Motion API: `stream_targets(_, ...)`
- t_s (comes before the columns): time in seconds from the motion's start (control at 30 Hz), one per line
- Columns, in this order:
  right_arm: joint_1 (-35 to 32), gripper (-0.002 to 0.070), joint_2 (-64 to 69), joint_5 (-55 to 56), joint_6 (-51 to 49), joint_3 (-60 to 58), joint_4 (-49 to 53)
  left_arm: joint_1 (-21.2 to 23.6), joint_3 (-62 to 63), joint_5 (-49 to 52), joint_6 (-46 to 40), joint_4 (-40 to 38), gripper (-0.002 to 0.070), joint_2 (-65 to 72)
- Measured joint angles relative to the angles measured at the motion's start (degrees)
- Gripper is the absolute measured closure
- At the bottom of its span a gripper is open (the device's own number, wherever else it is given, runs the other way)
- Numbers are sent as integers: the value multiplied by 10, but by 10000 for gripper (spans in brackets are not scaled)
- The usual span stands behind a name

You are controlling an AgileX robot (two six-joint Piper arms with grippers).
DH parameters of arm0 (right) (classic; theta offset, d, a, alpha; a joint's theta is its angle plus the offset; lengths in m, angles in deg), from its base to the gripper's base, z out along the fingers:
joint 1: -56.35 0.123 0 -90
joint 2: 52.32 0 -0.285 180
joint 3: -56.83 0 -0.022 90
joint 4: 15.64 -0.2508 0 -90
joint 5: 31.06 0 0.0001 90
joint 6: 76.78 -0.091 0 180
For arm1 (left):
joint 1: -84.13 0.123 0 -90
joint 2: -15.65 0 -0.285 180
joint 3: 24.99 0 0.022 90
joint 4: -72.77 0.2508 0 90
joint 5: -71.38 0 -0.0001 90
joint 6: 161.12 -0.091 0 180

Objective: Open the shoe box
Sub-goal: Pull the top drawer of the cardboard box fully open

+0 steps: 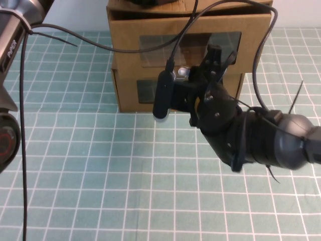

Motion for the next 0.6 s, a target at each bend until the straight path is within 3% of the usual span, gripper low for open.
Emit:
stream_targets(0.33, 63, 586, -67, -21, -17, -91, -31, 0, 0, 1, -1, 2, 680, 0)
stream_targets(0.6, 123, 585, -103, -68, -97, -174, -32, 0, 0, 1, -2, 2, 680, 0)
